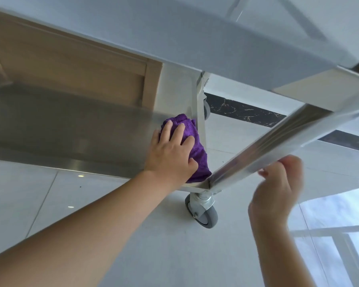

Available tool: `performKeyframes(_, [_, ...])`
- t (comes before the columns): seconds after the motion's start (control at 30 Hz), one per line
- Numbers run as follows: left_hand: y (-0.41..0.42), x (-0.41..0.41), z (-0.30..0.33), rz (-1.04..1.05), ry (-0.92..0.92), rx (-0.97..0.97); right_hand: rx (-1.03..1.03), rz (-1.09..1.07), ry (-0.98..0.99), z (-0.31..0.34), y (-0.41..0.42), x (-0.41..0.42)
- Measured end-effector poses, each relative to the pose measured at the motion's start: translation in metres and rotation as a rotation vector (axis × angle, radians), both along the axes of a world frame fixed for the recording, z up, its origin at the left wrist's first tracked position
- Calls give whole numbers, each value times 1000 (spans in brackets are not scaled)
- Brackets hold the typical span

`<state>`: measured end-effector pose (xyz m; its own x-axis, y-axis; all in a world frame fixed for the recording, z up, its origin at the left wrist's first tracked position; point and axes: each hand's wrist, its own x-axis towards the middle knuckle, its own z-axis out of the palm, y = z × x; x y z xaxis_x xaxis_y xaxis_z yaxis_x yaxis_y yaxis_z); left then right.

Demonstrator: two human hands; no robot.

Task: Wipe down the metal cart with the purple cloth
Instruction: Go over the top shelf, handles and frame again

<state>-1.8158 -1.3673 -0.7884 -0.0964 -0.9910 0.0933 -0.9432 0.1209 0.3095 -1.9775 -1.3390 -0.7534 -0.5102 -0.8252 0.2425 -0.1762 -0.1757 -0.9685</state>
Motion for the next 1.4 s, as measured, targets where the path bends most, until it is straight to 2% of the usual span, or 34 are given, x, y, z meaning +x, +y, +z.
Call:
performKeyframes(0.03, [2, 3, 1, -4, -1, -2, -148, -34, 111, 4, 20, 11])
performKeyframes(0.1, [3, 6, 3, -32, -15, 15, -419, 131, 399, 2, 49, 30])
performKeyframes(0.13, [4, 7, 4, -45, -23, 23, -476, 255, 530, -3, 55, 40])
performKeyframes(0.2, [7, 13, 6, -60, -35, 24, -380, 449, 692, -13, 50, 62])
performKeyframes(0.27, [13, 23, 7, -77, -69, 50, -152, 546, 684, -16, 36, 85])
performKeyframes(0.33, [20, 35, 7, -89, -113, 78, 57, 603, 558, -15, 21, 104])
performKeyframes(0.4, [25, 50, 6, -68, -125, 64, 184, 614, 478, -14, 6, 115])
performKeyframes(0.5, [33, 76, 2, -32, -71, 30, 310, 675, 526, -15, -6, 132])
performKeyframes(1.07, [67, 257, -4, 313, -7, -35, 316, 1027, 1143, -23, -11, 281])
performKeyframes(1.27, [78, 319, -4, 509, -50, -30, 261, 1097, 1117, -23, -5, 363])
performKeyframes(1.4, [84, 364, -4, 660, -72, 12, 168, 1185, 1189, -29, -3, 412])
